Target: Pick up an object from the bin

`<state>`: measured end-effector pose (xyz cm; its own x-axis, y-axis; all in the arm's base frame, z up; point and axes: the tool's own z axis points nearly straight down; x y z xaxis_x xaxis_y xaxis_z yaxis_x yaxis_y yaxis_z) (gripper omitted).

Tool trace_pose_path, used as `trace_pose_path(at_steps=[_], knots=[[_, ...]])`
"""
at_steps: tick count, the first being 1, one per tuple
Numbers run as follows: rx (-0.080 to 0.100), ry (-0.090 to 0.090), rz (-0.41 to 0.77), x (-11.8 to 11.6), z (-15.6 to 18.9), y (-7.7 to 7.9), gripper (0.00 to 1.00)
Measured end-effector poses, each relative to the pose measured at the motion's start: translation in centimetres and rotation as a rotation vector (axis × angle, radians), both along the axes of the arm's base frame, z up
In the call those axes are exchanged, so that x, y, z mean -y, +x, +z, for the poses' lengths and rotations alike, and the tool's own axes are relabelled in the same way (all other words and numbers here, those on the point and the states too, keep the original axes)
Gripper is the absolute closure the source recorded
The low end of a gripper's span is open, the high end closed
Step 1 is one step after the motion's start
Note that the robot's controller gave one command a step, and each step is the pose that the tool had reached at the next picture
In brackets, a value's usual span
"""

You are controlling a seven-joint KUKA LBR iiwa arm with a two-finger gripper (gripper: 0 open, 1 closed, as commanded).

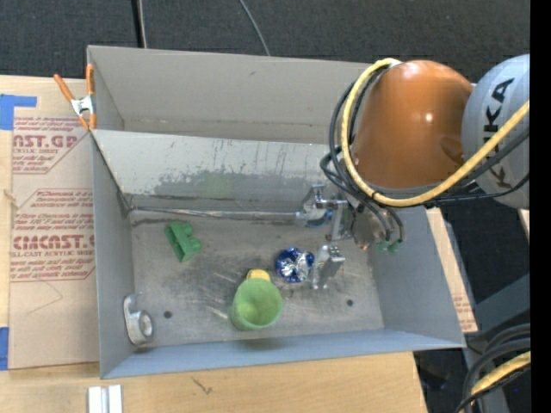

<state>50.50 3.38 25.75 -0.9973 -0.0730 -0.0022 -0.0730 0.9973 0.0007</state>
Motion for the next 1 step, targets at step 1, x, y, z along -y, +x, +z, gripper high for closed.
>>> trace_pose_path(at_steps=[1], knots=[[-0.008,0.000,-0.019,-0.01,-11.12,1.95,0.00]])
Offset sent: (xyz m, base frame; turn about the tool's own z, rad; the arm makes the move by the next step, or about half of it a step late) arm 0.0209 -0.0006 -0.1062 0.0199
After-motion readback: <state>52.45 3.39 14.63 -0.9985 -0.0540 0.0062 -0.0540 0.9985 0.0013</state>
